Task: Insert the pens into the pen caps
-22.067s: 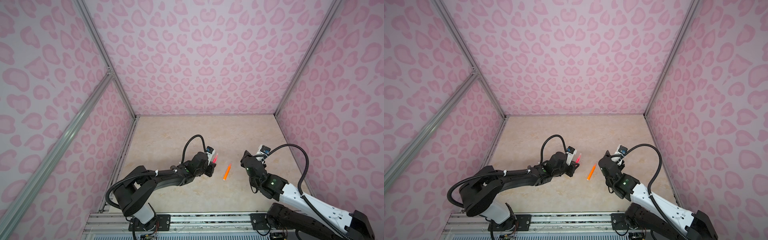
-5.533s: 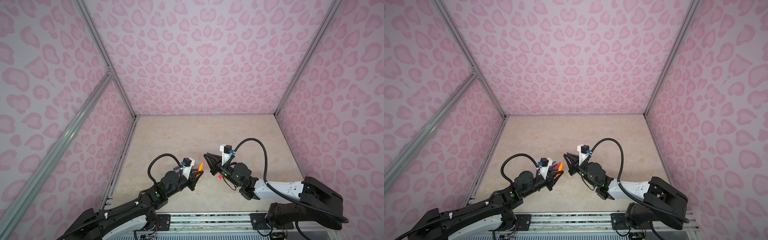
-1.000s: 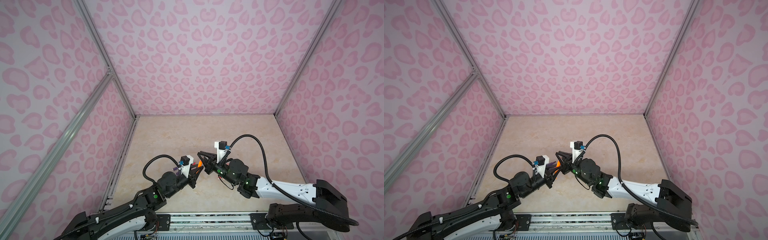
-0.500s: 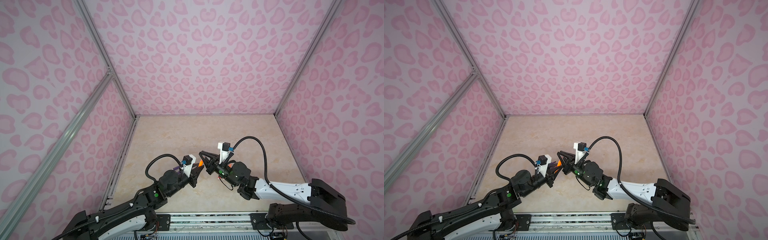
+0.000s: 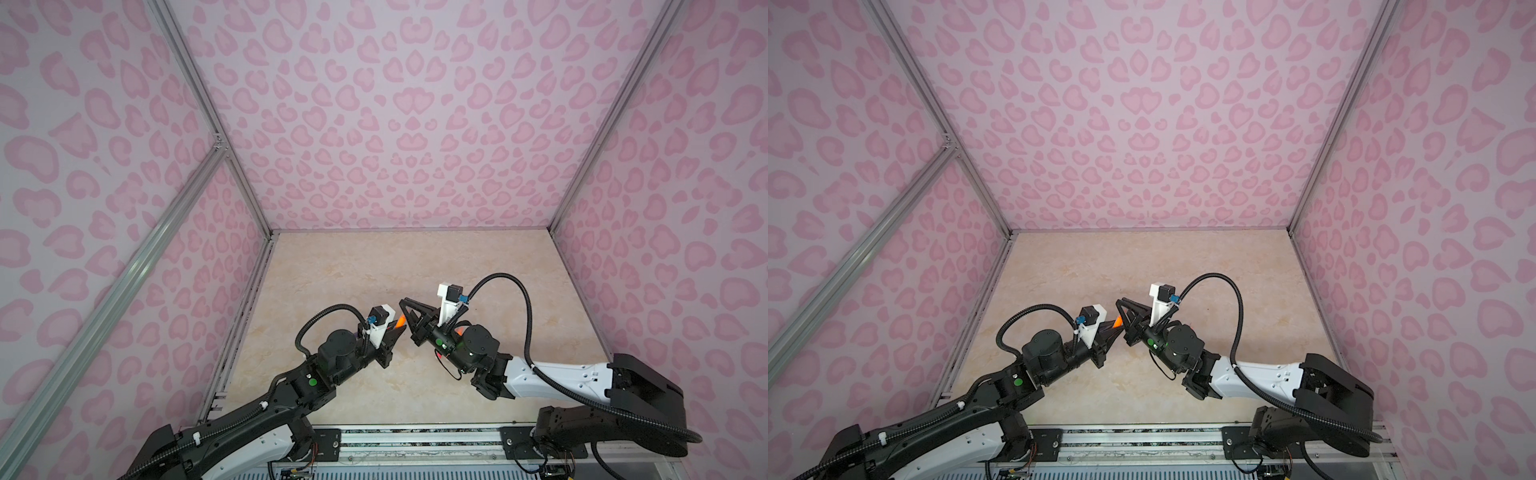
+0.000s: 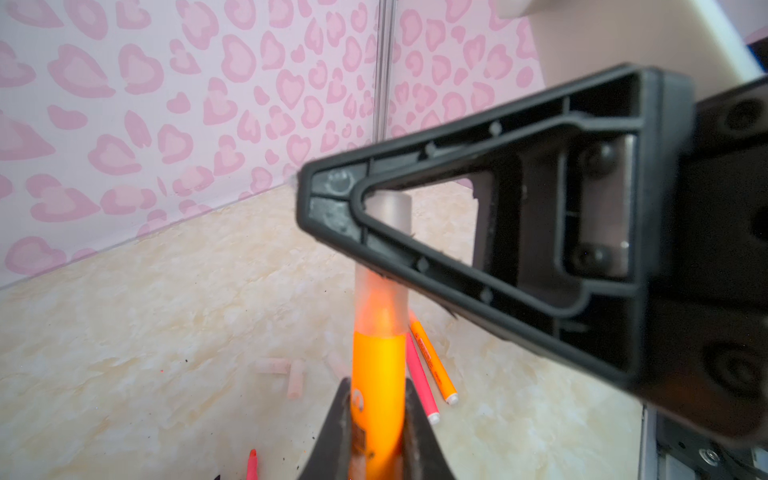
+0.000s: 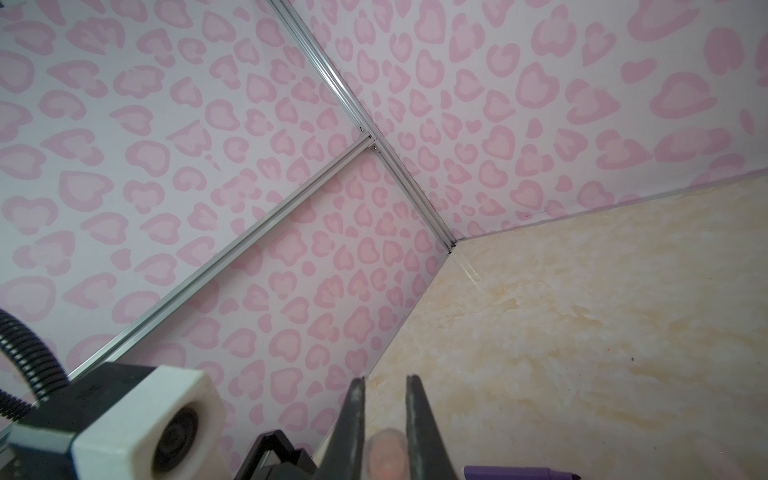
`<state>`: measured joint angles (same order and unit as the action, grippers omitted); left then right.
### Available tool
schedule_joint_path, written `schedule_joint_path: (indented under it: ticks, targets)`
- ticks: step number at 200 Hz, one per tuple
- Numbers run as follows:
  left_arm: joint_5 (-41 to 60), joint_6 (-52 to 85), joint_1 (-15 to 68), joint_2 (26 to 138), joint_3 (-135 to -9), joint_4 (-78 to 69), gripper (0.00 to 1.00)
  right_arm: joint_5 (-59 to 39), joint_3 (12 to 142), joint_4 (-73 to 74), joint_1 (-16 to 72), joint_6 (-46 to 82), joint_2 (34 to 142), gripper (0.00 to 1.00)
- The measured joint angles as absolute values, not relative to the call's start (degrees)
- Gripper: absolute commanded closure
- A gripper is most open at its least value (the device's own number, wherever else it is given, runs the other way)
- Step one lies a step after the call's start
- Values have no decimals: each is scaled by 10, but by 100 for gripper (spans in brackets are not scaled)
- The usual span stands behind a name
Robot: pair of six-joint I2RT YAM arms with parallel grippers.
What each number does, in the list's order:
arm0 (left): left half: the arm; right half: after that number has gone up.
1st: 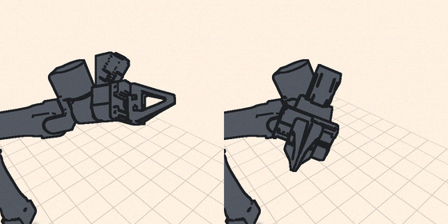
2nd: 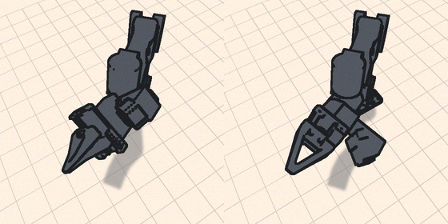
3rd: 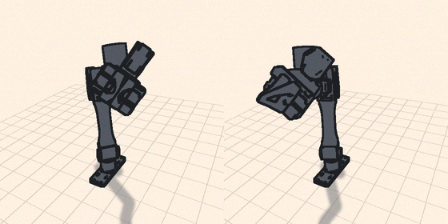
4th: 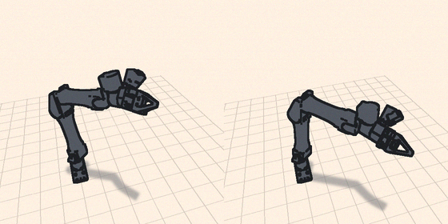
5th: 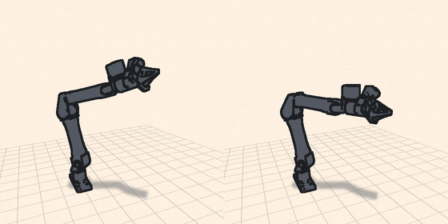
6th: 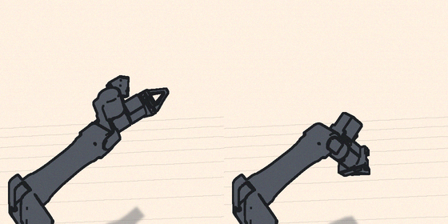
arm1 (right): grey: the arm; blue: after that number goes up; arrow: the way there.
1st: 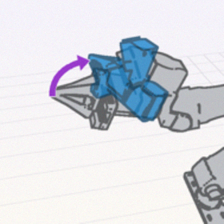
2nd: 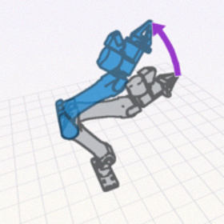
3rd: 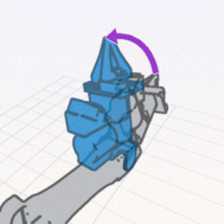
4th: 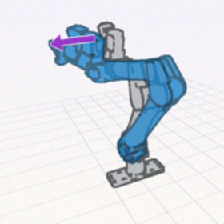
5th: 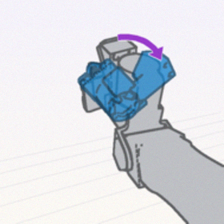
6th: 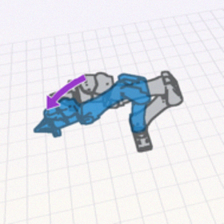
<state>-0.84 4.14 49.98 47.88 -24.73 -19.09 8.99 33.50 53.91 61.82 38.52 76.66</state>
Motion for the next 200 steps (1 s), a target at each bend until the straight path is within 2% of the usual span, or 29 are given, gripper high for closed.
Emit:
schedule_joint_path:
  ticks: [27, 38, 63, 85, 106, 153, 200]
  targets:
    - [14, 53, 499, 461, -248, -170, 97, 87, 332, 525, 622, 382, 752, 99]
    - [22, 61, 499, 457, -248, -161, 97, 84, 332, 513, 622, 380, 746, 88]
    - [23, 91, 496, 456, -248, -165, 97, 73, 330, 476, 616, 370, 727, 54]
    - [-3, 123, 491, 465, -251, -194, 97, 76, 325, 423, 611, 355, 710, 44]
    - [-8, 150, 493, 490, -251, -192, 97, 91, 327, 382, 607, 344, 677, 41]
    - [-30, 200, 496, 583, -269, -179, 97, 159, 325, 283, 599, 331, 570, 42]
    - [-43, 239, 524, 740, -344, -162, 97, 229, 313, 188, 539, 324, 494, 42]
